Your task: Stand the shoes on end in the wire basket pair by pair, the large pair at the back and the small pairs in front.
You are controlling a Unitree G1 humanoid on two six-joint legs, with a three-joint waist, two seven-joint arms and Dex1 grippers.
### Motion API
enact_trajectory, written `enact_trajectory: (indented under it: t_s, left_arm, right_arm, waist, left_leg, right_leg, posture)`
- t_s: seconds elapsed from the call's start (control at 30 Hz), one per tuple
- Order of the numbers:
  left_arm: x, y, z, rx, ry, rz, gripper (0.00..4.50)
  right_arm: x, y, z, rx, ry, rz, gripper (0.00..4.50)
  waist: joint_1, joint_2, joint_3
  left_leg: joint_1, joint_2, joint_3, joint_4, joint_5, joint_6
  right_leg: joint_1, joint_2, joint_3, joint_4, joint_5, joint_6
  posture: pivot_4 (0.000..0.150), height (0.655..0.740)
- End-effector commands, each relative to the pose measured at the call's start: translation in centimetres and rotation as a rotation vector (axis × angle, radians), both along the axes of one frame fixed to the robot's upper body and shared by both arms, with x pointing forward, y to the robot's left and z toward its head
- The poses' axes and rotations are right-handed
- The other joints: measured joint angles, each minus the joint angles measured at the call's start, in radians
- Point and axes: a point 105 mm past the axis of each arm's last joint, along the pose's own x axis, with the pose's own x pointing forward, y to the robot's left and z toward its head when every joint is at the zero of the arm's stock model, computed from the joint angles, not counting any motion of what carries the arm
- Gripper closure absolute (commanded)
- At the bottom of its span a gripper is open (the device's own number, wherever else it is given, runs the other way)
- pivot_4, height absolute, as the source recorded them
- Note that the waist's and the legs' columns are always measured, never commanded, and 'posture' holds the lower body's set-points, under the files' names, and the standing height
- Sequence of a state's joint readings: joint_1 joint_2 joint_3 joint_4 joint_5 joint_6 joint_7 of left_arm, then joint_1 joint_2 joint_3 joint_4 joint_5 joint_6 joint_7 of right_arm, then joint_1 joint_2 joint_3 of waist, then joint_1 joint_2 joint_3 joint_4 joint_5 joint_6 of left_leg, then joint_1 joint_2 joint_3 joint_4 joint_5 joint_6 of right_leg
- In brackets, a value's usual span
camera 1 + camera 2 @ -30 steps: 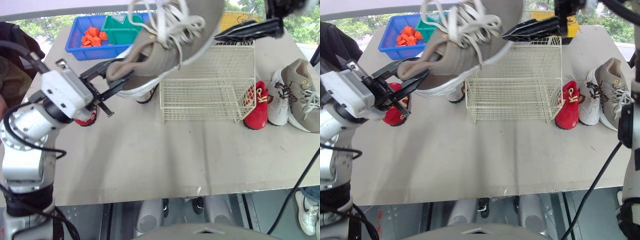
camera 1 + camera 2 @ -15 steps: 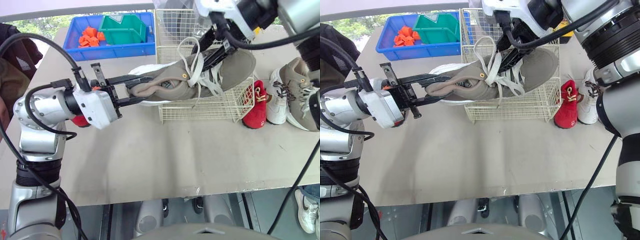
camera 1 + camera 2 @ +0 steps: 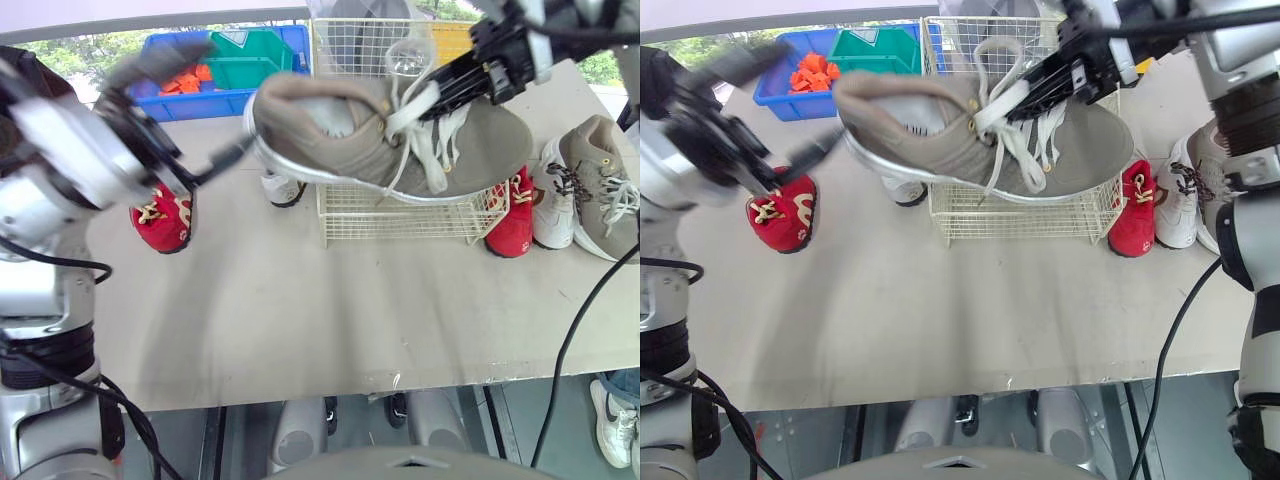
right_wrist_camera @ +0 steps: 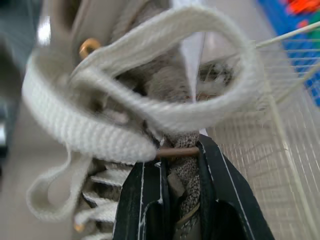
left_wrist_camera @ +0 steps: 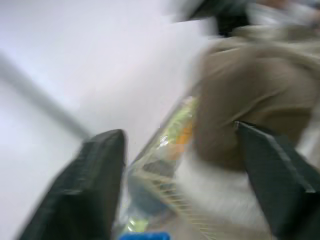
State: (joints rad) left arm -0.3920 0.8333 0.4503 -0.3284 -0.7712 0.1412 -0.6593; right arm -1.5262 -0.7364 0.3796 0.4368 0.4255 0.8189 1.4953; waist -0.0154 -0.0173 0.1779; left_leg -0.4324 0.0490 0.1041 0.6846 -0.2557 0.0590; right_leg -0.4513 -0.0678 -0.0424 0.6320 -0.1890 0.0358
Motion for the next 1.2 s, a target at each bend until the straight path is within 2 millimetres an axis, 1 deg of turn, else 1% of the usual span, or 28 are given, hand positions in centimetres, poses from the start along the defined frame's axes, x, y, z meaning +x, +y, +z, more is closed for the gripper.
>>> enact_trajectory:
  t_s: [0.03,0.07,0.13,0.2,0.23,0.3,0.37,0.4,0.47,0.57,0.77,0.8,0.83,0.93,0.97,1.0,1.03,1.07,1.1,1.13,1.17,1.2]
  left_arm:
    - [-1.0,2.0,-0.8,-0.35,0.282,-0.099,0.04]
    - [-1.4,2.0,-1.8,-0.407,0.351,-0.116,0.04]
    - [-2.2,1.4,-3.2,-0.494,0.475,-0.185,0.04]
    - [-2.9,-0.6,-5.3,-0.478,0.589,-0.246,0.04]
    - [-3.2,-1.9,-6.3,-0.47,0.636,-0.273,0.04]
    - [-3.4,-4.7,-7.4,-0.526,0.678,-0.359,0.04]
    - [-3.5,-6.5,-7.5,-0.546,0.688,-0.421,0.04]
    - [-3.2,-7.3,-7.6,-0.547,0.691,-0.44,0.04]
    - [-2.4,-8.2,-7.4,-0.545,0.688,-0.465,0.04]
    - [-1.3,-8.6,-6.5,-0.551,0.678,-0.498,0.04]
    - [-0.9,-9.1,-5.5,-0.509,0.691,-0.572,0.04]
    - [-0.8,-9.1,-5.4,-0.508,0.694,-0.58,0.44]
    - [-0.7,-9.1,-5.4,-0.507,0.696,-0.584,0.71]
    - [-0.7,-9.0,-5.1,-0.488,0.688,-0.585,2.0]
    - [-0.7,-9.0,-5.1,-0.479,0.685,-0.585,2.57]
    - [-0.7,-8.9,-5.0,-0.475,0.682,-0.585,2.73]
    - [-0.7,-8.7,-4.8,-0.47,0.675,-0.585,2.84]
    - [-0.7,-8.6,-4.7,-0.462,0.669,-0.584,2.87]
    - [-0.7,-8.5,-4.6,-0.449,0.663,-0.585,2.95]
    - [-0.6,-8.3,-4.4,-0.439,0.659,-0.583,2.96]
    - [-0.4,-8.0,-4.0,-0.419,0.647,-0.575,2.99]
    - [-0.2,-7.7,-3.7,-0.398,0.635,-0.568,3.01]
  right_arm:
    - [-1.6,-0.1,3.5,0.239,-0.002,-0.004,4.5]
    - [-1.6,-0.1,3.7,0.286,0.006,-0.022,4.5]
    - [-1.6,0.1,3.9,0.355,-0.001,-0.042,4.5]
    - [-1.7,0.5,4.4,0.461,0.034,-0.059,4.5]
    - [-1.6,0.9,4.4,0.511,0.014,-0.063,4.5]
    - [-2.1,1.8,3.7,0.594,0.04,-0.053,4.5]
    - [-2.6,2.3,2.9,0.622,0.058,-0.054,4.5]
    - [-3.0,2.7,2.1,0.62,0.075,-0.039,4.5]
    - [-3.8,3.1,1.1,0.615,0.1,-0.014,4.5]
    - [-4.5,3.3,0.3,0.599,0.108,0.001,4.5]
    - [-4.7,3.0,-0.6,0.584,0.108,-0.023,4.5]
    - [-4.7,2.9,-0.8,0.587,0.107,-0.031,4.5]
    - [-4.7,2.9,-0.8,0.59,0.106,-0.036,4.5]
    - [-4.8,2.5,-1.1,0.617,0.095,-0.047,4.5]
    - [-5.0,2.4,-1.2,0.624,0.084,-0.045,4.5]
    - [-5.0,2.2,-1.0,0.643,0.059,-0.047,3.75]
    - [-5.1,2.0,-0.9,0.661,0.025,-0.058,3.48]
    - [-5.2,1.9,-1.0,0.664,0.006,-0.064,3.33]
    - [-5.4,1.8,-1.2,0.659,-0.016,-0.066,2.78]
    - [-5.7,1.6,-1.6,0.65,-0.049,-0.075,2.48]
    - [-5.9,1.3,-2.0,0.644,-0.087,-0.095,1.98]
    - [-6.1,0.9,-2.4,0.638,-0.128,-0.112,1.59]
  waist:
    - [-0.008,0.0,0.0]
    - [-0.008,0.0,0.0]
    - [-0.003,0.0,0.0]
    - [-0.001,-0.001,0.0]
    - [0.001,-0.001,0.0]
    - [0.01,-0.001,-0.001]
    - [0.015,-0.002,-0.001]
    - [0.019,-0.002,-0.001]
    - [0.03,-0.002,-0.002]
    - [0.029,-0.002,-0.002]
    - [0.018,-0.002,-0.002]
    - [0.019,-0.002,-0.002]
    - [0.019,-0.002,-0.002]
    - [0.019,-0.002,-0.002]
    - [0.019,-0.002,-0.002]
    - [0.019,-0.002,-0.002]
    - [0.019,-0.002,-0.002]
    - [0.019,-0.002,-0.002]
    - [0.019,-0.002,-0.002]
    - [0.019,-0.002,-0.002]
    - [0.022,-0.003,-0.002]
    - [0.025,-0.003,-0.002]
  left_leg:
    - [0.001,0.0,0.0,0.0,0.0,0.0]
    - [0.001,0.001,0.0,0.0,0.0,0.0]
    - [0.001,0.001,-0.001,0.0,0.0,0.0]
    - [0.001,0.0,-0.002,0.0,0.001,-0.001]
    - [0.001,-0.001,-0.002,0.001,0.001,-0.002]
    - [0.002,-0.003,-0.002,0.001,0.001,-0.002]
    - [0.003,-0.006,-0.005,0.003,0.002,-0.003]
    - [0.002,-0.007,-0.006,0.003,0.002,-0.003]
    - [0.003,-0.01,-0.006,0.004,0.003,-0.003]
    - [0.003,-0.011,-0.006,0.004,0.003,-0.003]
    - [0.003,-0.01,-0.006,0.004,0.003,-0.003]
    - [0.003,-0.01,-0.007,0.004,0.003,-0.003]
    - [0.003,-0.01,-0.007,0.004,0.003,-0.003]
    - [0.003,-0.01,-0.007,0.004,0.003,-0.003]
    - [0.003,-0.01,-0.007,0.004,0.003,-0.003]
    - [0.003,-0.01,-0.007,0.004,0.003,-0.003]
    - [0.003,-0.01,-0.007,0.004,0.003,-0.003]
    - [0.003,-0.01,-0.007,0.004,0.003,-0.003]
    - [0.003,-0.01,-0.007,0.004,0.003,-0.003]
    - [0.003,-0.01,-0.007,0.004,0.003,-0.003]
    - [0.003,-0.01,-0.007,0.004,0.003,-0.003]
    - [0.003,-0.01,-0.007,0.004,0.003,-0.003]
  right_leg:
    - [0.0,0.0,0.0,0.0,0.0,0.0]
    - [0.0,-0.001,0.0,0.001,0.0,0.0]
    - [0.0,-0.001,-0.001,0.003,0.0,0.001]
    - [0.0,-0.002,-0.001,0.005,0.0,0.0]
    - [0.0,-0.002,-0.001,0.006,0.0,0.0]
    - [0.0,-0.003,-0.001,0.008,0.0,0.0]
    - [0.003,-0.003,-0.001,0.009,0.0,0.0]
    - [0.003,-0.003,-0.001,0.01,0.0,0.0]
    - [0.004,-0.003,-0.002,0.01,0.0,0.0]
    - [0.004,-0.002,-0.001,0.01,0.0,0.0]
    - [0.004,-0.001,-0.001,0.009,-0.001,0.0]
    - [0.004,-0.001,-0.001,0.009,-0.001,0.0]
    - [0.004,-0.001,-0.002,0.009,-0.001,0.0]
    - [0.004,-0.001,-0.001,0.009,-0.001,0.0]
    - [0.004,-0.001,-0.001,0.009,-0.001,0.0]
    - [0.004,-0.001,-0.001,0.009,-0.001,0.0]
    - [0.004,-0.001,-0.001,0.009,-0.001,0.0]
    - [0.004,-0.001,-0.001,0.009,-0.001,0.0]
    - [0.004,-0.001,-0.001,0.009,-0.001,0.0]
    - [0.004,-0.001,-0.001,0.009,-0.001,0.0]
    - [0.004,-0.001,-0.001,0.009,-0.001,0.0]
    - [0.004,-0.001,-0.002,0.009,-0.001,0.0]
  posture:
    - [0.15,0.74]
    - [0.15,0.74]
    - [0.15,0.74]
    - [0.15,0.74]
    - [0.15,0.74]
    - [0.15,0.74]
    - [0.15,0.74]
    - [0.15,0.74]
    - [0.15,0.74]
    - [0.15,0.74]
    - [0.15,0.74]
    - [0.15,0.74]
    - [0.15,0.74]
    - [0.15,0.74]
    - [0.15,0.74]
    - [0.15,0.74]
    - [0.15,0.74]
    - [0.15,0.74]
    - [0.15,0.74]
    - [0.15,0.74]
    - [0.15,0.74]
    - [0.15,0.74]
